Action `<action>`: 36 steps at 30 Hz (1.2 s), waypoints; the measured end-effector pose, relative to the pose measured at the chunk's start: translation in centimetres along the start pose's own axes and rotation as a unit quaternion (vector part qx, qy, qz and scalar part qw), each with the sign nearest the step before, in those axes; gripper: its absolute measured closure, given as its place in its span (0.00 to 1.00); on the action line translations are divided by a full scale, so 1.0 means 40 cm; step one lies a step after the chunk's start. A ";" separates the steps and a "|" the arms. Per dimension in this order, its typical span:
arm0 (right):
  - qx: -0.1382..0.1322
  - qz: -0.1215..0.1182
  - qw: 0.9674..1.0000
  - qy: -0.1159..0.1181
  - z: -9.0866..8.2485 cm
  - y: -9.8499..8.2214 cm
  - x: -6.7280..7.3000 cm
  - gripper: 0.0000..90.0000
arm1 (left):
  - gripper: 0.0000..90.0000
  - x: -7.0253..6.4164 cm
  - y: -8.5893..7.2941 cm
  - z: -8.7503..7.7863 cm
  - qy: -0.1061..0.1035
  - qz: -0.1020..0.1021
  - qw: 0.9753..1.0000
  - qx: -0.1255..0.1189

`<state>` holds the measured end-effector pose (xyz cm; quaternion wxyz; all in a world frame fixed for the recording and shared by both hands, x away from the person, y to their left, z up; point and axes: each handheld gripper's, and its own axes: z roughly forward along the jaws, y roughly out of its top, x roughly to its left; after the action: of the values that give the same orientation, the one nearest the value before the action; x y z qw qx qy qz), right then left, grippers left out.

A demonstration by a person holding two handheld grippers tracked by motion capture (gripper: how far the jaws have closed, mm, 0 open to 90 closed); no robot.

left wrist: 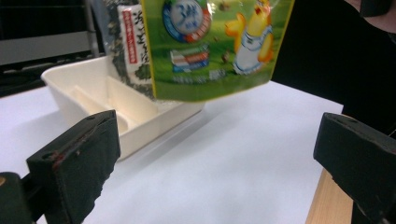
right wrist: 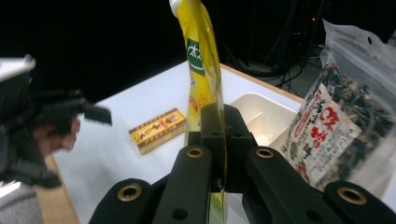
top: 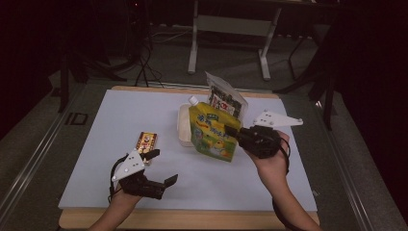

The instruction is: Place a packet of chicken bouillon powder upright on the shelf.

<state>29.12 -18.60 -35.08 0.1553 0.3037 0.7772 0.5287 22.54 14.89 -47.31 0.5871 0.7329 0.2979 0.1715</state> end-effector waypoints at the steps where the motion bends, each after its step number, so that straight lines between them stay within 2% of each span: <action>1: -0.001 0.003 1.000 -0.005 0.007 0.000 0.000 1.00 | 0.01 0.000 -0.009 -0.002 0.002 -0.004 1.000 0.001; 5: -0.007 0.030 0.999 -0.033 0.050 -0.002 -0.001 1.00 | 0.01 -0.003 -0.028 -0.004 0.010 -0.002 1.000 0.002; 8: -0.011 0.037 0.998 -0.059 0.072 0.001 0.000 1.00 | 0.01 -0.003 -0.034 -0.004 0.012 -0.004 1.000 -0.001; 10: -0.019 0.041 0.996 -0.082 0.090 0.006 0.001 1.00 | 0.01 -0.001 -0.037 -0.002 0.011 -0.006 1.000 0.000; 17: -0.027 0.075 0.990 -0.120 0.155 0.012 -0.010 1.00 | 0.01 -0.002 -0.041 0.002 0.010 -0.003 1.000 0.000; 23: -0.023 0.059 0.985 -0.163 0.202 0.015 0.004 1.00 | 0.01 -0.001 -0.043 0.002 0.011 -0.002 1.000 0.000; 28: -0.025 0.065 0.981 -0.178 0.233 0.029 -0.002 1.00 | 0.01 -0.001 -0.042 0.001 0.011 -0.003 1.000 0.000; 36: -0.014 0.079 0.976 -0.202 0.285 0.041 -0.019 1.00 | 0.01 0.000 -0.046 0.002 0.009 -0.004 1.000 0.001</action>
<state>36.62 -10.38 -38.12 0.2714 0.4624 0.6957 0.4780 22.18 15.07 -49.09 0.5846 0.7305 0.3064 0.1754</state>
